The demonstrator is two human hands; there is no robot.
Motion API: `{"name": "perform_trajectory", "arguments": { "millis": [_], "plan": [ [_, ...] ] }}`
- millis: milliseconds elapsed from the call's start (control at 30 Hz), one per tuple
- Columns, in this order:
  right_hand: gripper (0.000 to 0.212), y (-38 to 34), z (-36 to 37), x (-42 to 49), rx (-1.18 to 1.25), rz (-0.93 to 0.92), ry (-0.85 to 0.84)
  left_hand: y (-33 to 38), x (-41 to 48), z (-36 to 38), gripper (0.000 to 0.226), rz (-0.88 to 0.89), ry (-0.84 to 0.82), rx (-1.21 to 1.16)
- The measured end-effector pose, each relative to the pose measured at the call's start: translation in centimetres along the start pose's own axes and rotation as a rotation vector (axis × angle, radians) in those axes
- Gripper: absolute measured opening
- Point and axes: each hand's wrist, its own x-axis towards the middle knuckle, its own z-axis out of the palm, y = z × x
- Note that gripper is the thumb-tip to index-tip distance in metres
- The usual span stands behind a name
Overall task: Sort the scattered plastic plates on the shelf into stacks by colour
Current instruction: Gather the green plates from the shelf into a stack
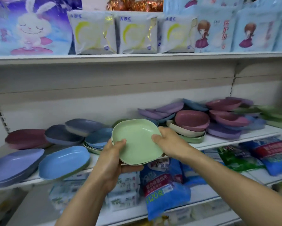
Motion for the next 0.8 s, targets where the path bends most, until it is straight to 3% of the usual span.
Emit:
{"name": "perform_trajectory", "arguments": {
  "millis": [267, 367, 800],
  "plan": [
    [0.026, 6.6, -6.4, -1.0, 0.173, 0.100, -0.113, -3.3, -0.5, 8.8, 0.019, -0.039, 0.056, -0.051],
    [0.019, 7.6, -8.4, -1.2, 0.210, 0.117, -0.120, -3.8, -0.2, 11.1, 0.019, -0.052, 0.058, -0.066],
    [0.036, 12.8, -17.9, -3.0, 0.287, 0.240, 0.174, -4.7, 3.6, 22.1, 0.025, -0.036, -0.195, -0.008]
  ]
}}
